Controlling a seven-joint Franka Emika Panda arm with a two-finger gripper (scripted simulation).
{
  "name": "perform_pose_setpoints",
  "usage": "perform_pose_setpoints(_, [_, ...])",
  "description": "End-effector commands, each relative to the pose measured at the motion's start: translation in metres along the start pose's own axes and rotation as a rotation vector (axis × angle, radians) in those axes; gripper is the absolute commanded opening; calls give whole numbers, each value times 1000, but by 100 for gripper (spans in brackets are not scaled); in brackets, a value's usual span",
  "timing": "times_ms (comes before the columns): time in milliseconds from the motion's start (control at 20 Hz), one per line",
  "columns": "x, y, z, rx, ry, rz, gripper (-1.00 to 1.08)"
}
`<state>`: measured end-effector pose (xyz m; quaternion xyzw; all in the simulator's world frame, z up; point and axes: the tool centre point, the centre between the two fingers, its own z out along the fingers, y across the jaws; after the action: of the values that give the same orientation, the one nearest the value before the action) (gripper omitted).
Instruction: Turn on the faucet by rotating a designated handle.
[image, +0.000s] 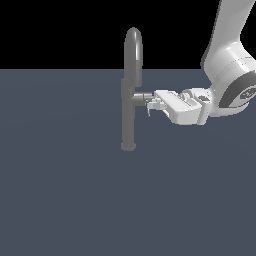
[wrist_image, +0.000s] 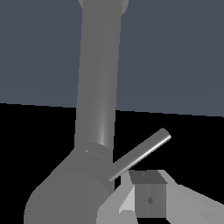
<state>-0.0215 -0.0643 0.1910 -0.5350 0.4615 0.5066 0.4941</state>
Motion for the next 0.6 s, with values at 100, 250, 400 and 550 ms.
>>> perform_pose_setpoints(100, [9, -2, 0, 2, 0, 10, -100])
perform_pose_setpoints(250, [22, -6, 0, 6, 0, 24, -100])
perform_pose_setpoints(400, [34, -10, 0, 10, 1, 37, -100])
perform_pose_setpoints(550, [46, -14, 0, 13, 2, 49, -100])
